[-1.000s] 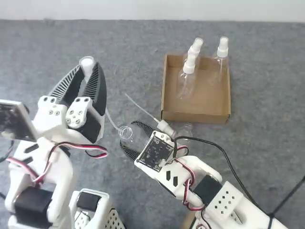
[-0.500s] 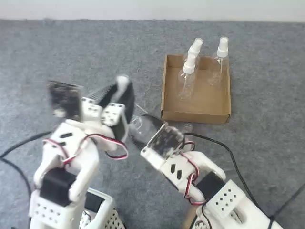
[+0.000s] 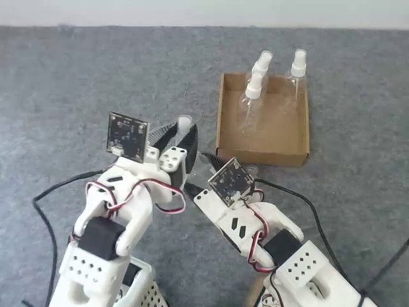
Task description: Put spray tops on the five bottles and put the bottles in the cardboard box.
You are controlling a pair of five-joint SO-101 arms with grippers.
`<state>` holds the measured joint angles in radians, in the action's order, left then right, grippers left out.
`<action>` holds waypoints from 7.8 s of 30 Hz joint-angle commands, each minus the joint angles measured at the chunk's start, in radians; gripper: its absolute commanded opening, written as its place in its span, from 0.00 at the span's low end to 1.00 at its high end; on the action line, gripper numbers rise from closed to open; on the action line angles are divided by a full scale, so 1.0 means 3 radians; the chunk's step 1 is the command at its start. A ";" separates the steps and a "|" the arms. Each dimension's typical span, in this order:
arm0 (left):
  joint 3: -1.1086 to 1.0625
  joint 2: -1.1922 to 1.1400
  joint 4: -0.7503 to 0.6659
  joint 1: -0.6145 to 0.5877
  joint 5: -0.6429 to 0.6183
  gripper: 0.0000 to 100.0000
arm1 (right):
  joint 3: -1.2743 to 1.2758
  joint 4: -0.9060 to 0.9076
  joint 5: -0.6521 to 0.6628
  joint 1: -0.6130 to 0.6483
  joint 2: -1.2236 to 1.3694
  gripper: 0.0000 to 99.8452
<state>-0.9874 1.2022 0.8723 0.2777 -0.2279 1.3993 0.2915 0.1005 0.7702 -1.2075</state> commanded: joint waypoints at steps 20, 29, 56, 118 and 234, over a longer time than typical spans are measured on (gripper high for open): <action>0.0770 -0.0020 0.0302 -0.0992 0.0153 0.20 | 0.0031 -0.0146 -0.0046 -0.0054 -0.0161 0.01; 0.0248 -0.0015 0.0286 -0.0491 0.0373 0.20 | 0.0031 -0.0141 -0.0046 -0.0043 -0.0161 0.01; 0.0872 0.0015 0.0941 -0.1054 0.0476 0.21 | -0.0107 -0.0120 -0.0061 -0.0222 -0.0161 0.01; -0.0785 0.0000 -0.0338 -0.0404 0.0736 0.39 | -0.0967 0.0432 -0.0327 -0.0320 -0.0115 0.01; -0.1025 0.0015 -0.0568 -0.0409 0.0742 0.39 | -0.2358 -0.1317 -0.0159 -0.2442 0.3393 0.31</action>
<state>-1.3050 1.1899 0.7219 0.1565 0.0100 0.7626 -0.1105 0.0269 0.0522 -0.0859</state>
